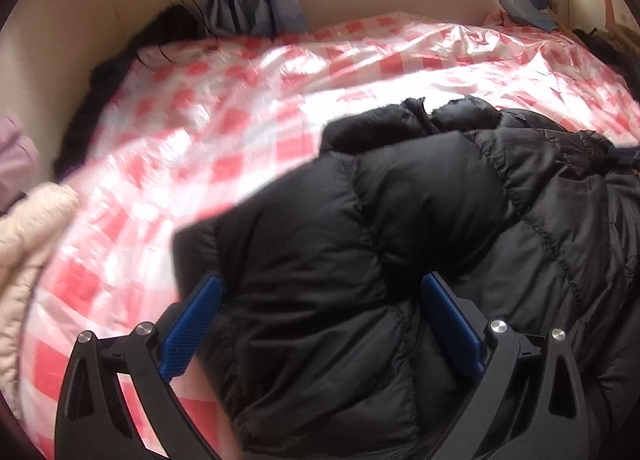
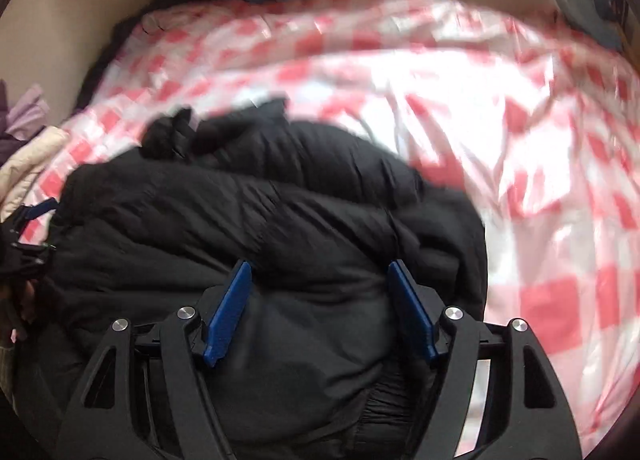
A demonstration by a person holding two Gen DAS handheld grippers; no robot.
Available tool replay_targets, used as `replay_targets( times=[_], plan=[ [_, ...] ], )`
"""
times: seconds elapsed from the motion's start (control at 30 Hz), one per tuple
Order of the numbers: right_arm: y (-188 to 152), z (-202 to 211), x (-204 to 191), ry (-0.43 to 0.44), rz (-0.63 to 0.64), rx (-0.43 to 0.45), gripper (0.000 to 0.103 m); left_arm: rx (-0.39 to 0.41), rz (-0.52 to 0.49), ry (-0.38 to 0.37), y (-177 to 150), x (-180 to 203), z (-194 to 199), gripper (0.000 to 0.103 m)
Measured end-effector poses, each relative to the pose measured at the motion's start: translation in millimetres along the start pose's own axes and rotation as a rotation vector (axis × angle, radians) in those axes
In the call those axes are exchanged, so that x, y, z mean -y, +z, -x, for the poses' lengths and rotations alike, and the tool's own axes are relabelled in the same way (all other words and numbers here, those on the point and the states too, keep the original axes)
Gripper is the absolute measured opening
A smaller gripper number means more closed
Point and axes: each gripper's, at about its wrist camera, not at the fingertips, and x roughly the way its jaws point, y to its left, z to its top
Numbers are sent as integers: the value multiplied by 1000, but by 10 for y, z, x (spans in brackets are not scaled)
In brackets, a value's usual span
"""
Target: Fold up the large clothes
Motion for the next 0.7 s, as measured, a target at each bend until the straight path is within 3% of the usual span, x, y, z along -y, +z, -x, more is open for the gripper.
replay_targets(
  times=[0.1, 0.23, 0.37, 0.47, 0.6, 0.7],
  plan=[
    [243, 79, -198, -3, 33, 82, 78, 17, -22, 37, -9, 54, -2, 96],
    [286, -489, -134, -54, 21, -16, 78, 11, -22, 42, -67, 90, -70, 96],
    [152, -842, 218, 13, -84, -65, 81, 7, 17, 6, -116, 48, -62, 96],
    [174, -644, 161, -2, -80, -41, 81, 8, -15, 44, -140, 84, 15, 96],
    [33, -13, -77, -7, -10, 72, 84, 9, -36, 62, -224, 74, 206, 96],
    [-174, 17, -79, -60, 8, 26, 86, 12, -62, 85, -333, 88, 303, 96]
  ],
)
